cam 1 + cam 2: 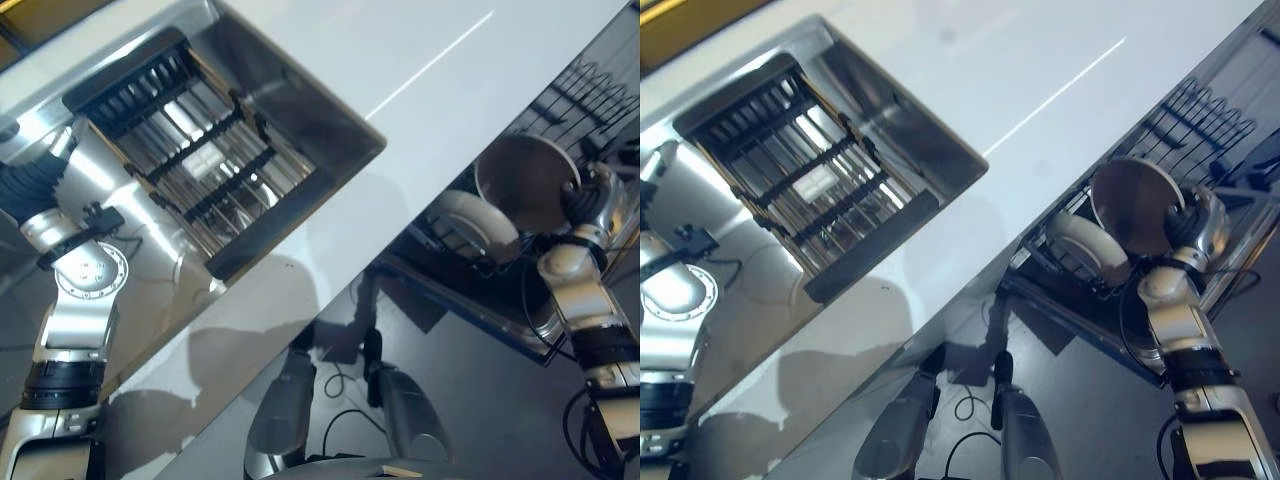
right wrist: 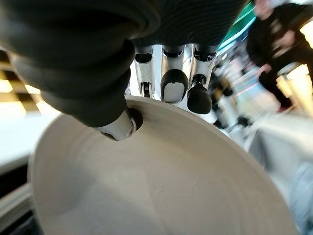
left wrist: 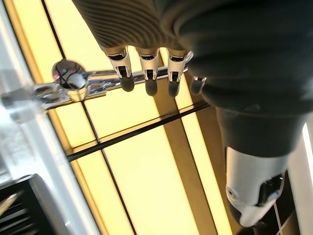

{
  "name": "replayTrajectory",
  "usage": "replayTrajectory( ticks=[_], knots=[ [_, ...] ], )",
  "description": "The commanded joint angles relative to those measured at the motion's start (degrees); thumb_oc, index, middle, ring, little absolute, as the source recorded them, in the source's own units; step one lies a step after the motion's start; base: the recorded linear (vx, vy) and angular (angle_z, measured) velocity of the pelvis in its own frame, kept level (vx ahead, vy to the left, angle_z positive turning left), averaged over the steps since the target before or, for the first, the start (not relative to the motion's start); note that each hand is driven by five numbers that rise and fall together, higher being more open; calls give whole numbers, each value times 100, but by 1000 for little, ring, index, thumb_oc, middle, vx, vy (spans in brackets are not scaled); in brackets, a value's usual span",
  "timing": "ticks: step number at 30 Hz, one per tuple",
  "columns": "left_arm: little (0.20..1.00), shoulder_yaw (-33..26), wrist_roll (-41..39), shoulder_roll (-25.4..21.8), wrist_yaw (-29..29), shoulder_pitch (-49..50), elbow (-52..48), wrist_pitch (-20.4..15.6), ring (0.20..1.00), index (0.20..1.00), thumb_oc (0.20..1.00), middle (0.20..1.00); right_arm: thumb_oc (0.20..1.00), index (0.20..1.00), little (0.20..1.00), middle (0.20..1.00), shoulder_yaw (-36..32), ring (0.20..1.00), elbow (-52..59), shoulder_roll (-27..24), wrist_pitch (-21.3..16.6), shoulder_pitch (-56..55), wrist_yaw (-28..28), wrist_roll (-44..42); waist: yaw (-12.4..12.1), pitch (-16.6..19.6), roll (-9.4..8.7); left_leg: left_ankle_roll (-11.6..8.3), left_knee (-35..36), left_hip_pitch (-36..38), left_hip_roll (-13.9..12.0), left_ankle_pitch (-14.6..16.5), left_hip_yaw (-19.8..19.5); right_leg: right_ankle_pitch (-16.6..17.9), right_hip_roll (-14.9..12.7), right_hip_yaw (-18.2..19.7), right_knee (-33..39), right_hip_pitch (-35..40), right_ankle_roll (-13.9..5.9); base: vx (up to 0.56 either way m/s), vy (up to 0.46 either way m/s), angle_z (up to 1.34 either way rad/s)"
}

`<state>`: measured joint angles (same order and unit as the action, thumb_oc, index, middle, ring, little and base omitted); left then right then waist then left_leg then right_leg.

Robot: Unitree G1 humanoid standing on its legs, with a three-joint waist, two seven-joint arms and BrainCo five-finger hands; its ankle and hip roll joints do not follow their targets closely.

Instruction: Pick up plates and place into dishwasher.

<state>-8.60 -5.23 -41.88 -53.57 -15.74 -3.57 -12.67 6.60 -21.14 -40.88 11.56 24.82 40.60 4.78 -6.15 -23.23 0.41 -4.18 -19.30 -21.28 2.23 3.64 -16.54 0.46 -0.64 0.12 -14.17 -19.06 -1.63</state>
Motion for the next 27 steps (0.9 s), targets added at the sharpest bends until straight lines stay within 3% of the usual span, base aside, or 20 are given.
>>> replayTrajectory(
  ticks=[1,5,13,20,27],
  knots=[
    [1000,-429,309,-176,-140,437,-298,-97,1000,1000,1000,1000,200,200,200,200,-103,200,306,-441,-149,-164,681,-67,-60,149,-478,707,-581,-171,380,471,212,746,-407,449,1027,444,-425,186,-510,16],
    [1000,-465,313,-280,63,617,-415,-81,1000,1000,1000,1000,200,200,200,200,-149,200,320,-540,-112,-368,1077,141,-190,103,-589,516,-508,-162,102,426,30,559,-213,97,1066,614,-253,178,-402,20],
    [1000,-319,133,-504,167,420,-518,-41,1000,1000,1000,1000,200,200,200,200,-352,200,329,-1105,258,-46,1537,615,-162,-22,-452,278,14,-207,-191,3,-93,331,-81,-448,889,376,23,56,-182,17],
    [1000,-157,157,-472,127,95,-412,92,1000,1000,1000,1000,200,200,200,200,-210,200,85,-1555,324,436,1200,876,-47,-113,-283,223,-71,-482,-142,-151,34,206,-68,-596,519,-52,151,16,-32,3],
    [1000,-101,352,-307,-38,-3,-295,-12,1000,1000,1000,1000,200,200,200,200,-32,200,-76,-1336,160,531,692,716,96,-316,-109,251,-223,-798,-69,-222,104,172,-45,-513,223,-480,199,6,-15,0]
  ],
)
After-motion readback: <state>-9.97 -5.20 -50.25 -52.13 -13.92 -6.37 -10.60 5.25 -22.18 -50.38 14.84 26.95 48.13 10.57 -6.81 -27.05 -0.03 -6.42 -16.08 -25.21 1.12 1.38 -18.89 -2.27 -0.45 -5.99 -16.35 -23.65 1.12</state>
